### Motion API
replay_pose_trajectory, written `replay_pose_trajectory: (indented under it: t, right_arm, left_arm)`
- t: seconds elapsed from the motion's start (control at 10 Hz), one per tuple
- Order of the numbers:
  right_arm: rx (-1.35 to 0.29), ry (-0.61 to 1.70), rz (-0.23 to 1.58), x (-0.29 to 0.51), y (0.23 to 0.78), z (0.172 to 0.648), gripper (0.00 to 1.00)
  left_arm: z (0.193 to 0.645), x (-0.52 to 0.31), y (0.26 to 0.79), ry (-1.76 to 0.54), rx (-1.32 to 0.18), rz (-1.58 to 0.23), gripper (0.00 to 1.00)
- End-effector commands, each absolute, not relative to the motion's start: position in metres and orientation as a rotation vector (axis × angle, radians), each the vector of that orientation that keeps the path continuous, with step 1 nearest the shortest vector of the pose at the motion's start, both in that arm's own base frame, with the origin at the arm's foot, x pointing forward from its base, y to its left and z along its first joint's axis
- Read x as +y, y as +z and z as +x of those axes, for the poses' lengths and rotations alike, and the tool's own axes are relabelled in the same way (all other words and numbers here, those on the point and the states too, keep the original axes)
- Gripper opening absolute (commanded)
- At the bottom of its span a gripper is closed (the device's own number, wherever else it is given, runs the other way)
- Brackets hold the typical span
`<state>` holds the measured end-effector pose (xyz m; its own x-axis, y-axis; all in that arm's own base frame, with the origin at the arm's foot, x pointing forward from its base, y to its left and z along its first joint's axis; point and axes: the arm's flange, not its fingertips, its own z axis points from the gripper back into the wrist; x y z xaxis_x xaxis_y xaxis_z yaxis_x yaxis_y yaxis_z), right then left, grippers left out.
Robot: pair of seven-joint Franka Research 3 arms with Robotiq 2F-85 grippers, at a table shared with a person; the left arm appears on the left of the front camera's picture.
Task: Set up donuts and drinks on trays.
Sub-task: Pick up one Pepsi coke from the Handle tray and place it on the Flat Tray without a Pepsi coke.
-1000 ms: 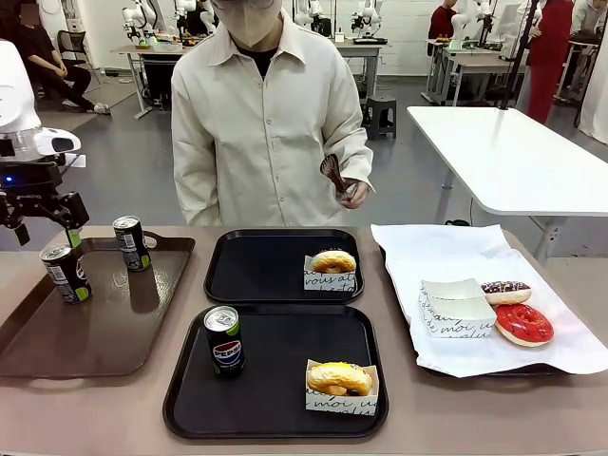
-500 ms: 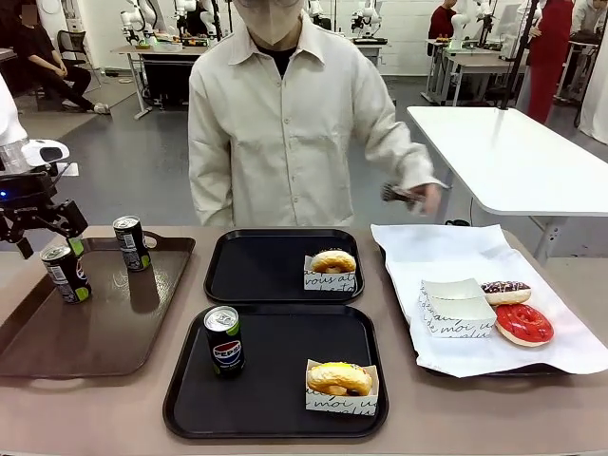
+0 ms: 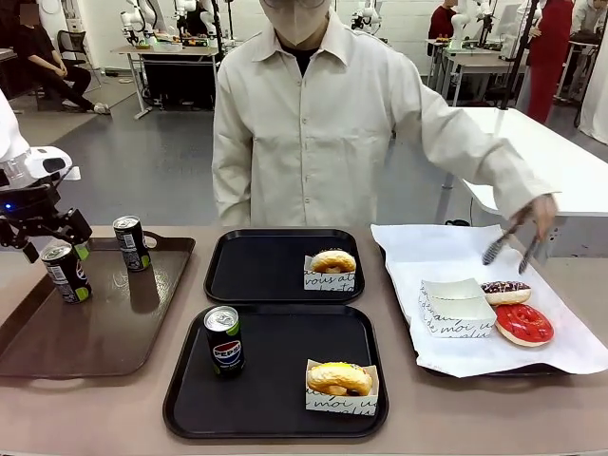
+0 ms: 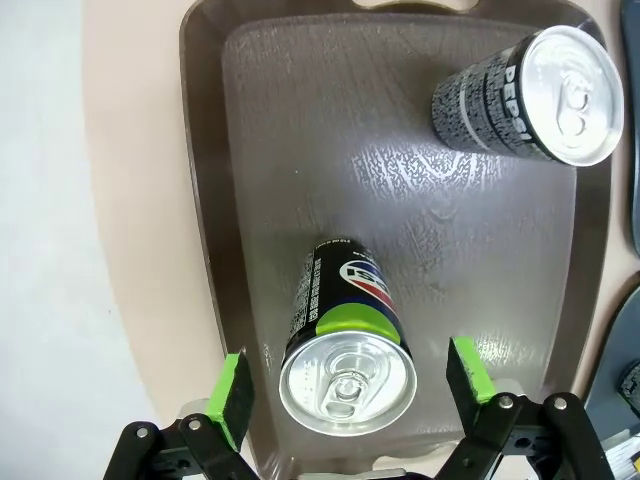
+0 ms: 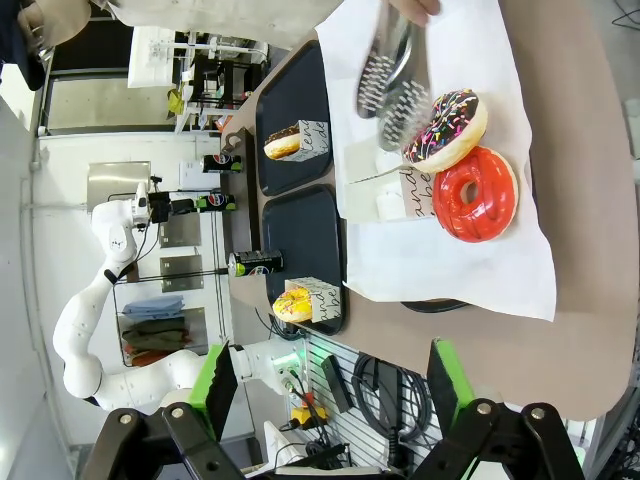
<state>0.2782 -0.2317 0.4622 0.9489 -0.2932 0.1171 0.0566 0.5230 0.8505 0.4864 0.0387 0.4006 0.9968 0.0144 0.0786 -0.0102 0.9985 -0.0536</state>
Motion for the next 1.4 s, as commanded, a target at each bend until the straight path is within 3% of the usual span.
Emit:
replay_pose_trajectory:
  t: [0.0,0.4,0.5,0.6,0.7,0.8,0.9,1.0,1.1,1.3]
  right_arm:
    - [-0.269,-0.203,1.017,-0.232,0.463,0.279,1.00]
    - [-0.269,-0.203,1.017,-0.232,0.463,0.279,1.00]
    - [-0.269,-0.203,1.017,-0.232,0.463,0.279,1.00]
    - [-0.269,-0.203,1.017,-0.232,0.463,0.279,1.00]
    - [-0.269,-0.203,1.017,-0.232,0.463,0.279,1.00]
    - [-0.269,-0.203,1.017,-0.232,0.463,0.279,1.00]
    - [-0.269,-0.203,1.017,-0.232,0.463,0.279,1.00]
    - [-0.269,-0.203,1.017,-0.232,0.463,0.279,1.00]
    - [-0.269,-0.203,1.017,-0.232,0.463,0.279,1.00]
    - [-0.269,-0.203,1.017,-0.232,0.463,0.279,1.00]
  left_arm:
    - [0.483,0.033,0.394,0.032,-0.078,-0.009,1.00]
    - [0.487,0.030,0.387,0.076,-0.087,-0.003,1.00]
    - [0.488,0.029,0.385,0.079,-0.095,-0.001,0.44]
    - [0.490,0.028,0.383,0.087,-0.092,0.004,0.44]
    - [0.491,0.029,0.382,0.092,-0.087,0.010,0.00]
    - [0.492,0.029,0.381,0.098,-0.086,0.014,0.38]
    - [0.492,0.027,0.382,0.101,-0.083,0.016,0.00]
    - [0.491,0.027,0.383,0.104,-0.083,0.017,0.00]
    - [0.491,0.027,0.385,0.105,-0.082,0.018,0.09]
    - [0.487,0.027,0.391,0.107,-0.065,0.012,0.00]
